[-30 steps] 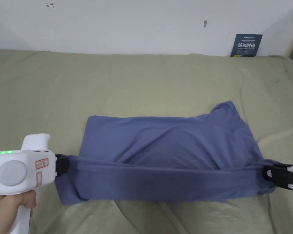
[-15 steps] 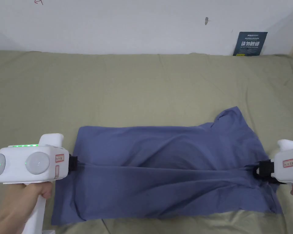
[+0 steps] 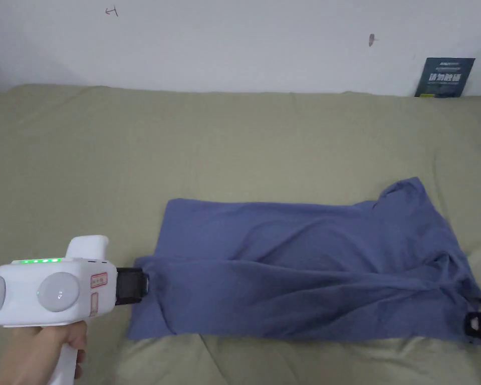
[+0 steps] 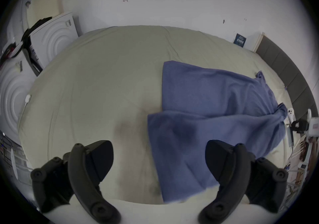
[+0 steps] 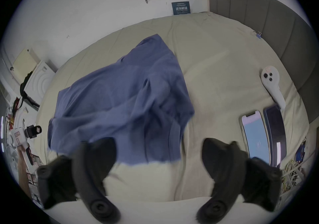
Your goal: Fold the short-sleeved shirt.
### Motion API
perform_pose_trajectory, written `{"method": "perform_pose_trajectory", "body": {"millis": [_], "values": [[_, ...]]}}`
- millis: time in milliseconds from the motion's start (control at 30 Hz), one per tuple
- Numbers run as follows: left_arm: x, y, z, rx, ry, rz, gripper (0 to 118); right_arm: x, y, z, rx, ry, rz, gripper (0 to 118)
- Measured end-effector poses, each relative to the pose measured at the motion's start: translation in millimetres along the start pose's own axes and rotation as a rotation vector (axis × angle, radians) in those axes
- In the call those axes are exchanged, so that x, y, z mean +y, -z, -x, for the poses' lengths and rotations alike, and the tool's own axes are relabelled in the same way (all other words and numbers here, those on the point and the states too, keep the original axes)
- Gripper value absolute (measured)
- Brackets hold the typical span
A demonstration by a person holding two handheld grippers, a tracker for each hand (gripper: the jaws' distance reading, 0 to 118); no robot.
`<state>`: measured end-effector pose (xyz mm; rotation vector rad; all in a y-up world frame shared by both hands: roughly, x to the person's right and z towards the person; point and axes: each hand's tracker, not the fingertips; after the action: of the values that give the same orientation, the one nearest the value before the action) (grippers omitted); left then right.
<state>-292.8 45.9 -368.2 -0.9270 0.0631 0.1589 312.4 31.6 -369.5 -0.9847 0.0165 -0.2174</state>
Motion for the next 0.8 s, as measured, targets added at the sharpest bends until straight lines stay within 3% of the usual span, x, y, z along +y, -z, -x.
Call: {"method": "perform_pose_trajectory", "body": {"millis": [33,100,233,267,333,400,433,533,600,633,700,733,800], "values": [[-11,-8,1,-0.008,0.002,0.002,0,-10,-1,1,-0.014,-0.029,0.005,0],[-31,6,7,-0.037,-0.047,0.044,0,-27,-6,2,-0.024,-0.057,-0.006,0],[-49,9,8,-0.066,-0.048,0.064,0,-57,-20,15,-0.044,-0.037,0.000,0],[-50,10,8,-0.085,-0.049,0.065,22,-55,-22,20,-0.035,-0.033,0.010,0],[-48,16,4,-0.113,-0.051,0.098,118,-57,-26,25,-0.036,-0.027,0.008,0],[-41,30,-3,-0.087,-0.006,0.191,118,-55,-14,12,-0.032,0.015,0.029,0],[-36,40,-5,-0.100,0.001,0.057,115,-51,-11,7,-0.025,0.010,0.028,0],[-37,63,-22,0.001,0.069,0.114,115,-47,-6,7,-0.025,0.006,0.027,0],[-35,73,-20,-0.024,0.071,0.127,101,-41,-1,5,-0.032,-0.005,0.030,0],[-35,68,-18,-0.029,0.066,0.136,68,-37,2,3,-0.036,-0.011,0.032,0],[-34,63,-14,-0.048,0.078,0.104,19,-34,10,4,-0.026,-0.046,0.042,0],[-33,62,-13,-0.071,0.056,0.087,7,-30,11,2,-0.022,-0.047,0.035,0],[-29,49,-21,-0.050,0.073,0.101,7,-29,8,3,-0.024,-0.048,0.010,0]]}}
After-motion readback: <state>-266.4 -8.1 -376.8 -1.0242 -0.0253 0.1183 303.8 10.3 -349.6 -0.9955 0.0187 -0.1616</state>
